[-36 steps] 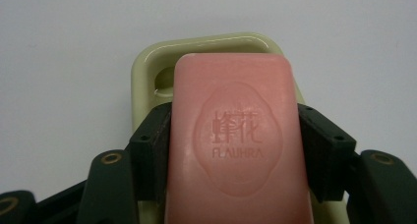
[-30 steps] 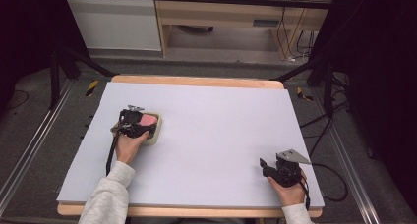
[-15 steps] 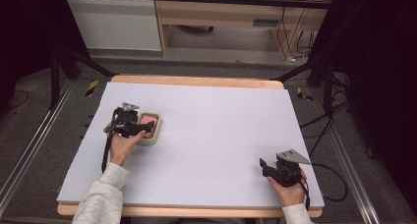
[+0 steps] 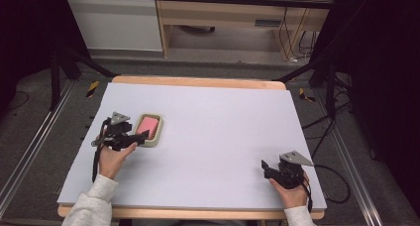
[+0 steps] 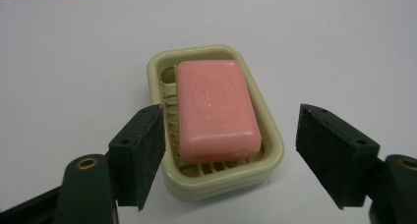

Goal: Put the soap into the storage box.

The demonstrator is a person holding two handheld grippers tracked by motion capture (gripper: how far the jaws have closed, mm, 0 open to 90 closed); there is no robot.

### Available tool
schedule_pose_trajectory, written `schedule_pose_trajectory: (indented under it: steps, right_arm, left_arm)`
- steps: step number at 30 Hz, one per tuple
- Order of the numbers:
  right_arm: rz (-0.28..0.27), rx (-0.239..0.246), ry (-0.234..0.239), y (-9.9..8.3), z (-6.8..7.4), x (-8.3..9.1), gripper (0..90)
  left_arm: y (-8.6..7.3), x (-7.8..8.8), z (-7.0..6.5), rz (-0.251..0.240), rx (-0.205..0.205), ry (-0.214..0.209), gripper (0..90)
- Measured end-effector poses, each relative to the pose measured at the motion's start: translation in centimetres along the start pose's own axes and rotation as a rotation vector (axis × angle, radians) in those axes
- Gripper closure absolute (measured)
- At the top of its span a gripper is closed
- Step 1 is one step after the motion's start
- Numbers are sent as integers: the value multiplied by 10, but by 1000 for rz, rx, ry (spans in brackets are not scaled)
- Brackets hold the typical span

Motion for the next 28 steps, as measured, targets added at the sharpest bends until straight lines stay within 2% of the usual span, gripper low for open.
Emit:
schedule_pose_trajectory:
  steps: [3, 11, 16, 22, 25, 28]
  right_arm:
    - [4, -3, -2, -1, 0, 0, 260]
    - [5, -11, -4, -4, -1, 1, 221]
    - [13, -21, -6, -9, -5, 2, 200]
    - [16, -33, -6, -11, -6, 3, 185]
    - [16, -28, -12, -13, -6, 3, 178]
    - [22, -32, -17, -13, -6, 3, 171]
  left_arm:
    - [-9, 6, 2, -15, -7, -4, 267]
    - [-31, 19, 6, -63, 5, -23, 268]
    - [-46, 28, 14, -77, 8, -12, 266]
    - [-62, 33, 28, -59, 14, 11, 261]
    - [-69, 35, 34, -42, 30, 14, 260]
    - [-72, 40, 39, -44, 28, 20, 257]
Point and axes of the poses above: each handheld gripper's, and its own axes: x roughly backward along the jaws, y roughly out of its top, z roughly to its left, the point moved 2 cm from there along -x, roughly forward along the jaws, and after that the axes turned 13 degrees about x, right-handed, at the moved point
